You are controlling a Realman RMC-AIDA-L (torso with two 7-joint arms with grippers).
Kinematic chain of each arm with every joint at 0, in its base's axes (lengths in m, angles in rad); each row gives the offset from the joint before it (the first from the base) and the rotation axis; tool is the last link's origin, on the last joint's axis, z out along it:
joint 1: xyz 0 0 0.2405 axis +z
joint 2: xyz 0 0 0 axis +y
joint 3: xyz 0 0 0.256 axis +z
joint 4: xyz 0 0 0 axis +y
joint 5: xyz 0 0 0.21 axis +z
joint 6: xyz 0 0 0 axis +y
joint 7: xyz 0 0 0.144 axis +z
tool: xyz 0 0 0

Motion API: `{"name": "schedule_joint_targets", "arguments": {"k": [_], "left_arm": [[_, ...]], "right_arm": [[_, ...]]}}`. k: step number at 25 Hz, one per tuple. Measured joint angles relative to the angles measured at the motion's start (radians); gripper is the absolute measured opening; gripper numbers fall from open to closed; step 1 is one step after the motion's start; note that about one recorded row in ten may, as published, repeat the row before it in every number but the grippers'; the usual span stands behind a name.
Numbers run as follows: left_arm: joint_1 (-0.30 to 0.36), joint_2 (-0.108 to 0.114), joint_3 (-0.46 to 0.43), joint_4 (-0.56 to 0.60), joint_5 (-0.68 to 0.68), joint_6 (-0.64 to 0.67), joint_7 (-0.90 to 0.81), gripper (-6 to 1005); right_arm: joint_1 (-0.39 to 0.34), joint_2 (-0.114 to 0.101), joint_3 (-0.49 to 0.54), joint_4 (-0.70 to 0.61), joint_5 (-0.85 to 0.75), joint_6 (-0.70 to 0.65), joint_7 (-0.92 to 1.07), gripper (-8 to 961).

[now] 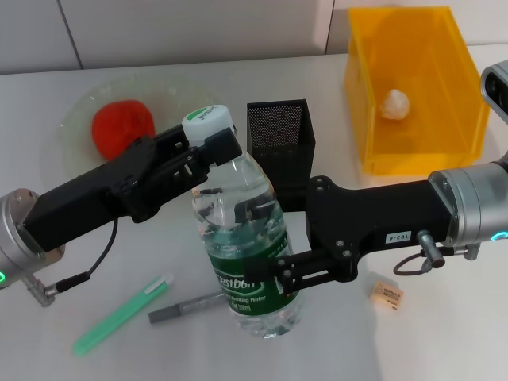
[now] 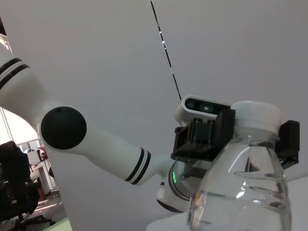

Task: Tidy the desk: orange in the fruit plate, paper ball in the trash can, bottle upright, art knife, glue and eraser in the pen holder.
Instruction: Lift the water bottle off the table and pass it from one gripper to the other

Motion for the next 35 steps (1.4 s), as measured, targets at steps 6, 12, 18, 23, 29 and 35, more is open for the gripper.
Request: {"name": "schedule_joint_targets", "arguments": {"k": [6,12,18,23,29,35], "left_arm": [[0.005,0.000,-0.001,0.010,0.000,0.003,0.001,449],[0.009,0.000,-0.001,0.025,0.000,0.005,0.001,448],[0.012,0.002,0.008,0.051,0.004,0.007,0.011,447],[0.016,0.003,0.020,0.067,0.004,0.008,0.012,446],[0.019,0.003,0.021,0.069,0.004,0.010,0.012,445],[0.027,0.003,0.021,0.077,0.005,0.012,0.013,444]], "right_arm": [[0.000,0.000,0.005,0.000,-0.001,-0.004,0.001,779],[-0.006,0.000,0.008,0.000,0.004,-0.009,0.012,780],[-0.010,0.000,0.011,0.001,0.003,-0.010,0.014,781],[-0.010,0.000,0.007,-0.001,-0.001,-0.015,0.025,782],[-0.023,-0.005,0.010,-0.025,-0.002,-0.046,0.063,782],[-0.071,-0.012,0.020,-0.095,-0.002,-0.052,0.133,781]]}}
